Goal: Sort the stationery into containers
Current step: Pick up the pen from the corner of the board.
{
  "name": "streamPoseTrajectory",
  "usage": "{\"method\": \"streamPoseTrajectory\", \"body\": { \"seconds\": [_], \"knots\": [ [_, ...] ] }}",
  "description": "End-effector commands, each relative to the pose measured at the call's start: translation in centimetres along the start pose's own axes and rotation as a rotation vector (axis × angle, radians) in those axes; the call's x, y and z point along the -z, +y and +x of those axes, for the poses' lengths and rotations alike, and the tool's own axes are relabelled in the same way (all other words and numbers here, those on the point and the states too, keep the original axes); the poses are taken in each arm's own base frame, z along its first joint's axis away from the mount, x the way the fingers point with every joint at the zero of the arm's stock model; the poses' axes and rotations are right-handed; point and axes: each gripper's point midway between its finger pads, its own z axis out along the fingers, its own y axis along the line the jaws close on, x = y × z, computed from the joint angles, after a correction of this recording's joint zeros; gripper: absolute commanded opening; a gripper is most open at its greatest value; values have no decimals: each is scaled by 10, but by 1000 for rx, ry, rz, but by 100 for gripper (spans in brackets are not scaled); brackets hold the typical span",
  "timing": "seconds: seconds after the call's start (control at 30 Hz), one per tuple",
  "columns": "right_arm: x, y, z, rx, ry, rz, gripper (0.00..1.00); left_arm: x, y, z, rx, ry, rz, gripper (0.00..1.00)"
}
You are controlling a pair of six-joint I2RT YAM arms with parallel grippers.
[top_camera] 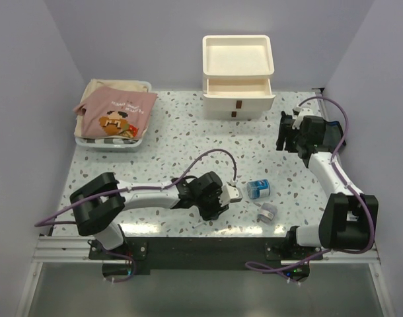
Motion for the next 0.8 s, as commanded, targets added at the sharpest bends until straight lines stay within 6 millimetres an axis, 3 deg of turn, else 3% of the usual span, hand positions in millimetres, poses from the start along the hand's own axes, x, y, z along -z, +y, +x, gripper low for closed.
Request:
{"method": "streamPoseTrajectory", "body": {
  "seconds": [0.0, 0.13, 0.4, 0.47, 0.5, 0.53, 0.6, 0.63, 0.67, 0.73, 0.77],
  "knots": [
    [4, 1, -7, 6, -51, -10, 73, -14, -3, -10, 4, -31, 1, 35],
    [6, 1, -5, 11, -59, -10, 73, -22, -2, -2, 4, -6, -11, 29],
    [9, -1, 1, 21, -54, -3, 73, -28, -7, 17, 8, 39, -13, 0],
    [11, 0, -4, 20, -60, -2, 73, -23, -7, 17, -19, 57, -13, 0],
    [13, -1, -4, 21, -54, 0, 73, -15, -3, 2, -51, 26, -24, 0],
    [15, 0, -14, 16, -68, -2, 73, -8, 4, -1, -53, 27, -33, 0],
    [19, 2, -19, 11, -60, -10, 73, 12, 20, -31, -119, -40, -62, 0],
    [22, 5, -32, 15, -82, -22, 73, 24, 38, -37, -113, -47, -90, 0],
    [24, 5, -35, 17, -83, -24, 73, 38, 48, -62, -145, -95, -110, 0],
    [27, 8, -53, 20, -116, -34, 72, 59, 72, -78, -233, -105, -163, 0],
    [28, 8, -57, 20, -121, -34, 72, 73, 81, -102, -276, -151, -198, 0]
  ]
}}
